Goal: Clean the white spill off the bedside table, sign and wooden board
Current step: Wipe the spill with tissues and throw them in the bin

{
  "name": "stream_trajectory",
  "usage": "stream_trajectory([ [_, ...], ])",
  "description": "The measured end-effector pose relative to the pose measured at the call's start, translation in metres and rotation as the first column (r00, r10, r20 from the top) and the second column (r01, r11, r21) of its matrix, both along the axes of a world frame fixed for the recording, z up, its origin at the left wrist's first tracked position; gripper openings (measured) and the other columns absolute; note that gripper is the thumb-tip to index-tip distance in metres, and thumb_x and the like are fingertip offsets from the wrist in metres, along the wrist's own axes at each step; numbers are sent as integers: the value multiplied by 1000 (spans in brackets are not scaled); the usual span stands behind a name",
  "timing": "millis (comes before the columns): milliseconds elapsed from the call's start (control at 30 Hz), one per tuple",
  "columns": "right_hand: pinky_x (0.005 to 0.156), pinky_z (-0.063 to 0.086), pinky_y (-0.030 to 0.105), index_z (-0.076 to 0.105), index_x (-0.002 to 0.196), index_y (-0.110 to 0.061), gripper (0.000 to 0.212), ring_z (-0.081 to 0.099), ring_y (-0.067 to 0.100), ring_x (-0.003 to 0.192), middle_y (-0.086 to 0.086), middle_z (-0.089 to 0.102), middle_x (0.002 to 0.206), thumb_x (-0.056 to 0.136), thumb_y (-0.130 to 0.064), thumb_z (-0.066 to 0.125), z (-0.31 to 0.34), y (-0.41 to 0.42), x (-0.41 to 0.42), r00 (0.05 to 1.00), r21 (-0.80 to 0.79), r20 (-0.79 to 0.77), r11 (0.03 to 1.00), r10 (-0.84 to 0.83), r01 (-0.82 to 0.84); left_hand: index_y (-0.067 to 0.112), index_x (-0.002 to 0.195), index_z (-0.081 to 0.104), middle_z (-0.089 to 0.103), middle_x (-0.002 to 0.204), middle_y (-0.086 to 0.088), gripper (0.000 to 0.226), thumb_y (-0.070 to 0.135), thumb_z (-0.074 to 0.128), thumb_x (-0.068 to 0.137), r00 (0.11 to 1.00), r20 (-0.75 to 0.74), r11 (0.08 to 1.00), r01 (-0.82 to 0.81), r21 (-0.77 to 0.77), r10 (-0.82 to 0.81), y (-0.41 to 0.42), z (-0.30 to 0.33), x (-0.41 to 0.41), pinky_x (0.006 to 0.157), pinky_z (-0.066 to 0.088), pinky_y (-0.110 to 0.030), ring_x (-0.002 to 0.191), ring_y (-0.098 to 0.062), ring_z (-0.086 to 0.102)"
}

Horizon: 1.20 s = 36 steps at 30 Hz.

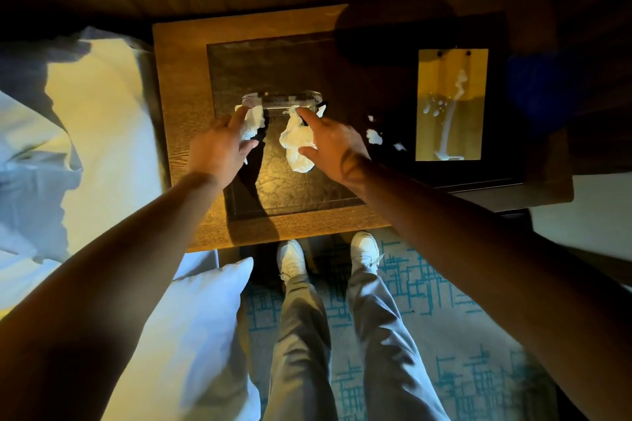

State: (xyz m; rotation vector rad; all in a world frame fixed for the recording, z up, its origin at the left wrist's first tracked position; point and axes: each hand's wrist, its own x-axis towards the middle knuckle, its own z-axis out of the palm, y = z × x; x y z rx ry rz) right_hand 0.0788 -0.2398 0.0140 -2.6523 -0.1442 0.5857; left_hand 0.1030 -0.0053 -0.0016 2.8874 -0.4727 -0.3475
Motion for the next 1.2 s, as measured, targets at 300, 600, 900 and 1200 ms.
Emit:
stream_trajectory([
  [300, 101, 45, 37, 48, 143, -26, 56, 52, 29, 128, 7, 49, 142, 92, -44, 64, -20, 5, -2, 995, -154, -63, 984, 83, -91, 15, 133, 59, 62, 122, -21, 37, 31, 59, 101, 998, -48, 999, -42, 11, 42, 9, -5, -3, 64, 54, -40, 95, -39, 68],
  [600, 93, 54, 41, 55, 131, -21, 42, 56, 30, 123, 7, 56, 133, 92, -30, 64, -11, 13, -4, 1000, -173, -19, 985, 20, -23, 7, 128, 60, 57, 132, -22, 31, 21, 58, 100, 987, -151, 997, -43, 63, 52, 13, -2, 3, 73, 55, -44, 102, -41, 67],
  [900, 86, 49, 28, 58, 125, -19, 36, 63, 23, 111, 4, 63, 125, 94, -38, 59, 40, -18, -29, 976, 45, 106, 982, -189, 185, 3, 122, 56, 68, 102, -24, 25, 16, 57, 101, 974, -130, 971, -200, -133, 183, 14, 32, 4, 65, 42, -37, 83, -39, 65],
  [1200, 66, 57, 34, 61, 121, -15, 37, 70, 22, 84, 3, 73, 99, 88, -31, 69, 105, -77, -121, 814, 161, 351, 886, -464, 435, 30, 111, 61, 67, 110, -3, 28, 10, 65, 93, 977, -153, 882, 58, -468, -146, -52, 116, -11, 65, 49, -35, 76, -24, 62],
])
